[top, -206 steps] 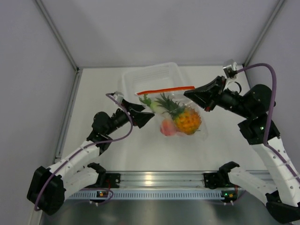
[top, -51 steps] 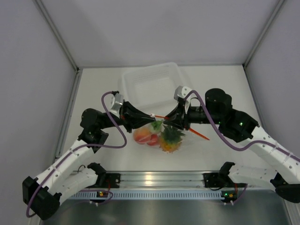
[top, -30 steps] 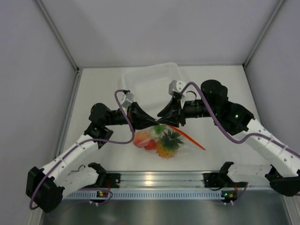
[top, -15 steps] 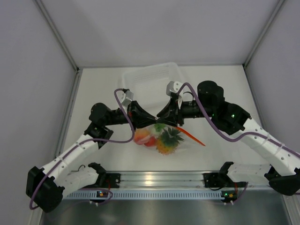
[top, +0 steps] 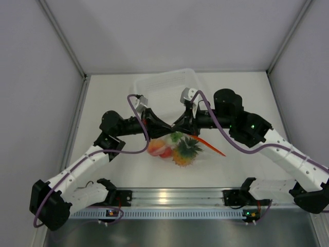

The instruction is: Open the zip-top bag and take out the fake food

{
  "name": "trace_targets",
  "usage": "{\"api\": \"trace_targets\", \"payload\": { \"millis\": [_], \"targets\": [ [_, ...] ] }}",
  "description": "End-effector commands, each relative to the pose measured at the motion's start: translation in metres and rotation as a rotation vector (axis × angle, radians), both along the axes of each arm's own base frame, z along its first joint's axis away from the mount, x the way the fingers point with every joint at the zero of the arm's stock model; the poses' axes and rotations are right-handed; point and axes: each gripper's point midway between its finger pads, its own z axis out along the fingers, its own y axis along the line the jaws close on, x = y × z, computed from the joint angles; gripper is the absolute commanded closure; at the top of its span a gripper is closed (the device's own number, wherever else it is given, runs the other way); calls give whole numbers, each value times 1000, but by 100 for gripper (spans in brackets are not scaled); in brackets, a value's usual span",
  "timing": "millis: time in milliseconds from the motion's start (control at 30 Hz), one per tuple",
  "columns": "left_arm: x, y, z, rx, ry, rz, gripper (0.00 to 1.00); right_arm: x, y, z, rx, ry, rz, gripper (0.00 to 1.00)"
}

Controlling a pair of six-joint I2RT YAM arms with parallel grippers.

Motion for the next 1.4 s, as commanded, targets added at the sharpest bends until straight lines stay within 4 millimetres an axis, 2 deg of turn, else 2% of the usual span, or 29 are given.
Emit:
{"api": "trace_targets", "payload": {
  "millis": [0,100,167,267,400,600,700,767,833,867,967,1067,1233,1300,1367],
  "targets": [
    [-9,3,33,-71,-104,-11,100,6,6,16,32,-52,-18,94],
    [-10,4,33,-70,-109,-13,100,9,6,15,29,-54,-26,96],
    [-8,4,33,-75,-110,2,100,10,6,12,22,-53,-30,100],
    [3,7,38,-103,-104,88,100,11,1,3,-8,-54,-45,100],
    [18,18,48,-154,-84,217,100,14,-11,-14,-39,-54,-91,100],
    [25,30,62,-215,-58,307,100,25,-29,-32,-65,-39,-155,100],
    [36,41,68,-252,-34,401,100,35,-38,-36,-71,-30,-196,100],
    [55,51,67,-258,7,522,100,37,-41,-39,-78,-18,-212,100],
    [74,60,54,-221,77,633,100,38,-44,-42,-85,-4,-225,100],
    [90,72,53,-236,112,740,100,37,-45,-45,-90,6,-226,100],
    [110,91,39,-235,191,882,100,35,-49,-55,-106,32,-235,100],
    [122,108,25,-251,260,980,100,34,-56,-59,-114,46,-264,100],
    [139,147,-1,-303,385,1205,100,25,-68,-73,-158,117,-295,100],
    [141,164,-15,-322,426,1288,100,18,-74,-78,-174,142,-298,100],
    [140,172,-25,-330,446,1326,100,12,-81,-80,-180,148,-307,100]
  ]
}}
